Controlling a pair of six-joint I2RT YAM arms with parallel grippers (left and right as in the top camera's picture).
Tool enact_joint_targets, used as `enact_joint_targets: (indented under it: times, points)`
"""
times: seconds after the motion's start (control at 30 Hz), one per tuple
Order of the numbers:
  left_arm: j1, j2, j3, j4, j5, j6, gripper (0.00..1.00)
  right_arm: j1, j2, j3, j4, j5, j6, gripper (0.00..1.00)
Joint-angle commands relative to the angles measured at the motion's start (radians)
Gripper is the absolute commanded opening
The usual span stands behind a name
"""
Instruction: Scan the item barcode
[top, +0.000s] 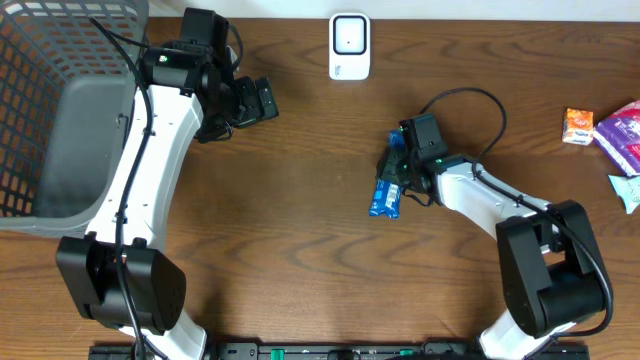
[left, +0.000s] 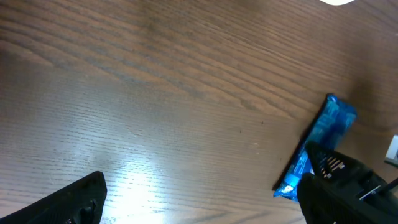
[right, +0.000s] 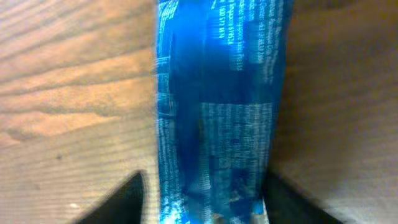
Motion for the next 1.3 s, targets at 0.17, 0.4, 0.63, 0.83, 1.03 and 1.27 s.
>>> enact_joint_targets:
  times: [0.17, 0.4, 0.63, 0.83, 1.03, 1.27]
  points:
    - [0.003, 0.002, 0.005, -0.002, -0.014, 0.01, 0.98, -0.035, 0.013, -0.047, 0.016, -0.045, 0.013, 0.01]
    - [0.003, 0.002, 0.005, -0.002, -0.014, 0.01, 0.98, -0.054, -0.091, 0.057, -0.085, 0.116, -0.159, 0.01]
    - [0.003, 0.002, 0.005, -0.002, -0.014, 0.01, 0.98, 0.043, -0.178, 0.164, -0.32, 0.684, -0.269, 0.02]
    - [0.003, 0.002, 0.005, -0.002, -0.014, 0.01, 0.98, 0.128, -0.075, 0.156, -0.377, 0.969, -0.275, 0.02]
    - [0.003, 0.002, 0.005, -0.002, -0.014, 0.01, 0.98, 0.162, 0.125, 0.156, -0.355, 1.048, -0.275, 0.01]
    - [0.003, 0.002, 0.005, -0.002, -0.014, 0.01, 0.98, 0.21, 0.2, 0.161, -0.376, 0.976, -0.251, 0.1]
